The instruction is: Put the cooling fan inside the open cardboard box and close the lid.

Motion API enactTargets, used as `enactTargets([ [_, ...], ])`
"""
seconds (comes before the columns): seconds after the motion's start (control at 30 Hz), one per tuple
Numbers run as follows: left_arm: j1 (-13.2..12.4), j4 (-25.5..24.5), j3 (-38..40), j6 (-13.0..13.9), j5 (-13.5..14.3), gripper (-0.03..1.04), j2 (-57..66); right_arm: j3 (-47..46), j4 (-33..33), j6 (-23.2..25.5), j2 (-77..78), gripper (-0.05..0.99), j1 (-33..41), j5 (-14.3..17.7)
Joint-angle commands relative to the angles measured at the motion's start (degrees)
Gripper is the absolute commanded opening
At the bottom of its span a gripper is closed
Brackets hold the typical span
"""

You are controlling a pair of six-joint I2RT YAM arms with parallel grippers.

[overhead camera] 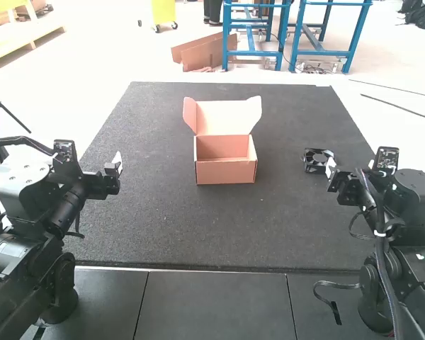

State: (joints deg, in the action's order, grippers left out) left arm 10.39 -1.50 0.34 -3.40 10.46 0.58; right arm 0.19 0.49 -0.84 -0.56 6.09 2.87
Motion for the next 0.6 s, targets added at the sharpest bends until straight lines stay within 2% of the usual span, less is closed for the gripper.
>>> enactTargets([
  [0.0,-0.2,0.5,-0.4,0.8,-0.4,0.96,-0.6,-0.2,0.7,1.2,0.7,0.92,-0.8,0.3],
  [0.13,-0.2,3.3,-0.3,-0.3,-0.5,0.97,-0.6,-0.2,5.6,1.6,0.7,0.92,-0.8,1.1],
  [0.3,-0.4,10.9,-0.4,2.9,-0.5,0.97,-0.7,-0.2,10.8,1.0,0.7,0.92,-0.6,2.2],
  [0.4,-0.2,14.2,-0.4,3.2,-0.8,0.97,-0.6,0.1,13.7,0.3,0.7,0.92,-0.7,2.2],
  [0.57,-0.1,19.3,0.3,3.7,-1.7,0.97,-0.6,3.2,14.1,-1.0,0.5,0.92,-0.7,2.1],
])
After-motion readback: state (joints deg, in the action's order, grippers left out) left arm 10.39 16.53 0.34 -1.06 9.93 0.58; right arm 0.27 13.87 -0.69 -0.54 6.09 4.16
